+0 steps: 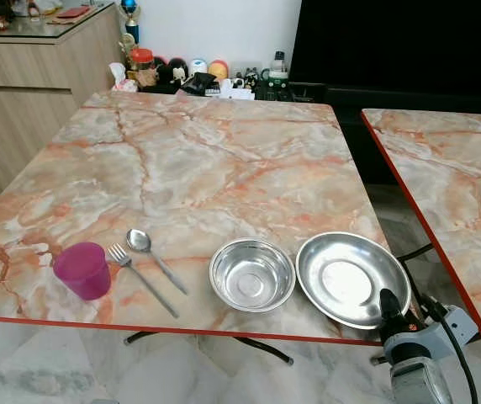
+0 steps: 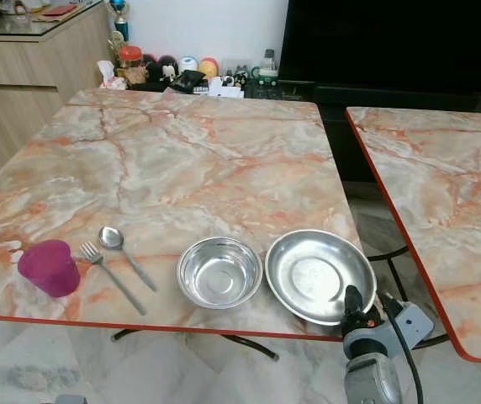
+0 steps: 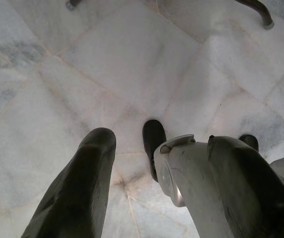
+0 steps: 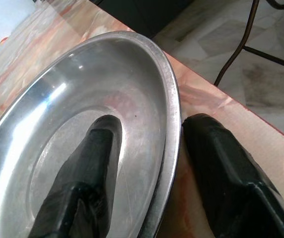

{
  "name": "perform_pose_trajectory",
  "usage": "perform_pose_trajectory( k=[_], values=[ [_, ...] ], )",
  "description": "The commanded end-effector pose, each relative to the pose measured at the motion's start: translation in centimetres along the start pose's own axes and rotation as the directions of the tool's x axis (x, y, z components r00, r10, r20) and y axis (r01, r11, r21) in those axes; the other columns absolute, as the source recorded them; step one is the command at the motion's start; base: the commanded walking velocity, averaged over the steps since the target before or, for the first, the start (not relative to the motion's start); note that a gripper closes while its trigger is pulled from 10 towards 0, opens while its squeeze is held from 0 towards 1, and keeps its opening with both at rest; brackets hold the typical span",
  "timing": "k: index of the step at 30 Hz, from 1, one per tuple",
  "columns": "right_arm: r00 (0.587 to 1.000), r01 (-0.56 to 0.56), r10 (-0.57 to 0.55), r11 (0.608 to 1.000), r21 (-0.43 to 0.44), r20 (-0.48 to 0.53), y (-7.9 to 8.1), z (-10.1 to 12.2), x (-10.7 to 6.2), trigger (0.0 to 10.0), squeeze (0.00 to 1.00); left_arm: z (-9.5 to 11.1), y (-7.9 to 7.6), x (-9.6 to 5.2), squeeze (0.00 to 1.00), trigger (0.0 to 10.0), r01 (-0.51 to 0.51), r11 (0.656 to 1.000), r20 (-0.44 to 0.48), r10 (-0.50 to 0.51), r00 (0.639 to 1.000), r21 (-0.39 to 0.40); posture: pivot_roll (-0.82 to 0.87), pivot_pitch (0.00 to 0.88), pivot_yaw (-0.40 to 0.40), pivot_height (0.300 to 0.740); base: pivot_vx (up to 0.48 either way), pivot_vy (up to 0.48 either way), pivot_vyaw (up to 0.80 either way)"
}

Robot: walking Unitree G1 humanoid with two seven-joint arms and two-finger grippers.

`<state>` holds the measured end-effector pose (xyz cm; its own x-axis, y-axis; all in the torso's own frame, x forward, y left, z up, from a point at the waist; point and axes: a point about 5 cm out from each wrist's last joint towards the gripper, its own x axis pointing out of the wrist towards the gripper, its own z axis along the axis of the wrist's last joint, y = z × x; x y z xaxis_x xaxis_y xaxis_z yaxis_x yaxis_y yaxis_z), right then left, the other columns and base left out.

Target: Setting the table

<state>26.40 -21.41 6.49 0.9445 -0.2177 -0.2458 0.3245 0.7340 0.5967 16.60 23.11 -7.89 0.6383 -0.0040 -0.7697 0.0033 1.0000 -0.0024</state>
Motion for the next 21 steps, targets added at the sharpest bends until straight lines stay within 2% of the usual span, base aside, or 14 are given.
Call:
perform_pose_trajectory(
  k=[1,2,18,21],
  values=[
    [0.999,0.032,-0.032,0.999,-0.003,-0.034,-0.57,-0.7,-0.05,7.6,0.0,-1.02,-0.15,-0.2,0.0,10.0,0.007,1.0,-0.044,-0.007,0.999,0.006,-0.05,0.108,-0.034,0.74,0.0,0.0,0.0],
    [0.999,0.03,-0.03,1.0,-0.005,-0.032,-0.48,-0.69,0.0,0.0,0.0,-1.05,-0.21,-0.2,0.0,10.0,0.01,1.0,-0.046,-0.009,0.999,0.009,-0.05,0.11,-0.034,0.74,0.0,0.0,0.0],
    [0.999,0.022,-0.023,1.0,-0.013,-0.029,-0.07,-0.81,0.29,0.0,0.0,-1.6,0.02,-0.42,0.0,10.0,0.009,1.0,-0.064,-0.008,0.998,0.011,-0.05,0.11,-0.035,0.74,0.0,0.0,0.0],
    [0.999,0.033,-0.033,0.999,-0.013,0.002,-0.08,-0.4,0.37,0.0,0.0,-1.73,0.31,-0.55,0.0,10.0,0.008,1.0,-0.067,-0.007,0.998,0.015,-0.05,0.108,-0.035,0.74,0.0,0.0,0.0]
  ],
)
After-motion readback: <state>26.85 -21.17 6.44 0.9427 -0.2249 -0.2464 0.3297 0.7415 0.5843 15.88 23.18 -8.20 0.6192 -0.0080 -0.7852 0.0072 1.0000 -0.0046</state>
